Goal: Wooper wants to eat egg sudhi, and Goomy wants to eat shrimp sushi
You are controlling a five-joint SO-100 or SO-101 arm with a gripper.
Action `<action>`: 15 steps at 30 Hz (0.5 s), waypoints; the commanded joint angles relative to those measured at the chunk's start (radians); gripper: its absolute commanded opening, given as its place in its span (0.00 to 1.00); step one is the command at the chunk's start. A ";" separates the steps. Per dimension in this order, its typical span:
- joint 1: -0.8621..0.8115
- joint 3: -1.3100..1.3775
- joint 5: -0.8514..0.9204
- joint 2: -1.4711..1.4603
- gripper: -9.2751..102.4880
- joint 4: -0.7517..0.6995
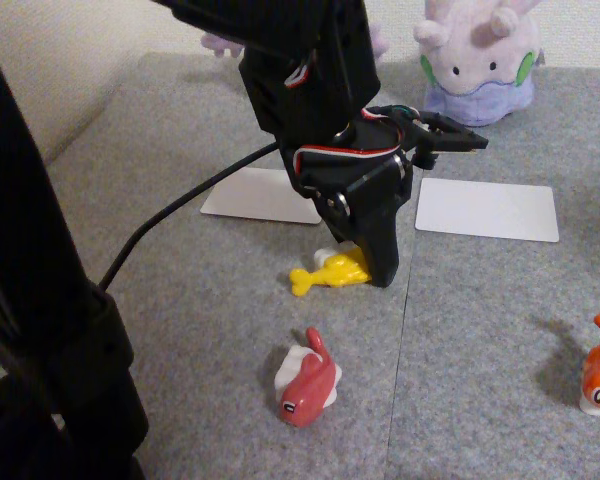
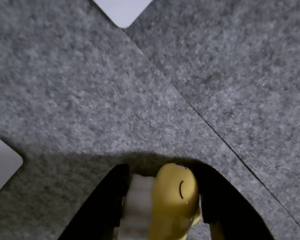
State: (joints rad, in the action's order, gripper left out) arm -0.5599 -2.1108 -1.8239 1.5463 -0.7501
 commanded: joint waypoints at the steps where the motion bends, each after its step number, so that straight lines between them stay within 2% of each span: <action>1: 0.012 0.023 -0.005 0.018 0.15 -0.025; 8: 0.014 0.023 0.002 0.156 0.15 -0.038; 15: 0.106 0.025 0.003 0.359 0.18 -0.147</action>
State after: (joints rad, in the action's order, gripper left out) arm -0.4909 -2.1108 -1.8147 1.8208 -0.8774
